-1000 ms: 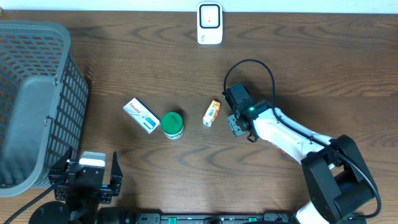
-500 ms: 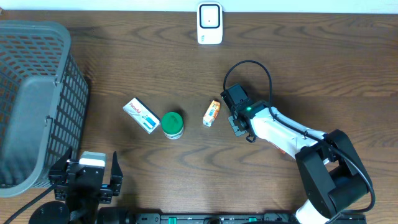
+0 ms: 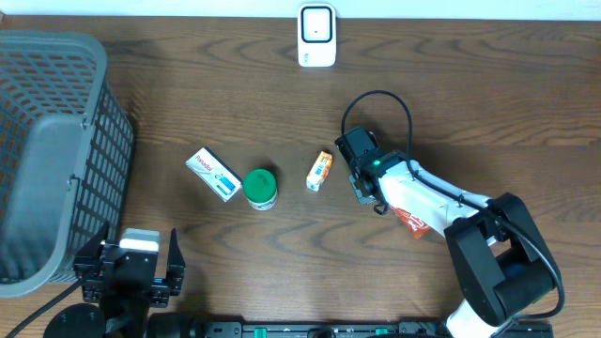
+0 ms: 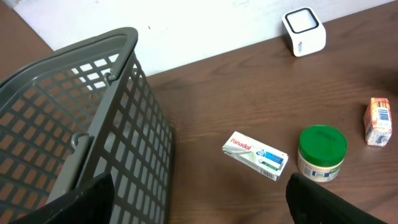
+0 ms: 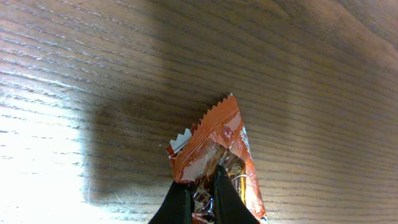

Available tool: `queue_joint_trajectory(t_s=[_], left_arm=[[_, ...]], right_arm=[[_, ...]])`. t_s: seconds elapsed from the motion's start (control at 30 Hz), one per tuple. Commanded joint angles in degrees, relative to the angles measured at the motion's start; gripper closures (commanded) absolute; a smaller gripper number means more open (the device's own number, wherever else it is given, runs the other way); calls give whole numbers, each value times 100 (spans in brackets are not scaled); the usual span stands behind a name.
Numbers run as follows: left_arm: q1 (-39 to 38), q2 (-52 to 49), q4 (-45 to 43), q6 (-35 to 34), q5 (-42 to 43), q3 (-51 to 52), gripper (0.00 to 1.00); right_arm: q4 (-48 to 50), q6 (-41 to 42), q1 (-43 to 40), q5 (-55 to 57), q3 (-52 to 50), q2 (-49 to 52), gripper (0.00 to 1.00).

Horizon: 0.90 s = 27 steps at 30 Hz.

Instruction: Scan the item barcode

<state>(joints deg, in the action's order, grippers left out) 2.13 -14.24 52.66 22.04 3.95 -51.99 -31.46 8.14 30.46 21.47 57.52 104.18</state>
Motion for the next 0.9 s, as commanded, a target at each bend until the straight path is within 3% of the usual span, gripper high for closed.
queue_joint_trajectory(t_s=[0.0, 0.17, 0.43, 0.67, 0.87], left_arm=[[-17, -24, 4, -76, -9, 2, 14], [-17, -24, 4, -76, -9, 2, 14], [-17, -24, 4, -76, -9, 2, 14], [-17, -24, 7, -76, -9, 2, 14], [-17, -24, 4, -76, -9, 2, 14]], right_arm=[[17, 127, -90, -442, -4, 92, 99], [-177, 125, -90, -1998, 334, -66, 99], [-780, 59, -509, -5737, 1519, -389, 99], [-879, -352, -1388, -7473, 1161, -374, 99], [236, -455, -2120, -8636, 256, -374, 99]])
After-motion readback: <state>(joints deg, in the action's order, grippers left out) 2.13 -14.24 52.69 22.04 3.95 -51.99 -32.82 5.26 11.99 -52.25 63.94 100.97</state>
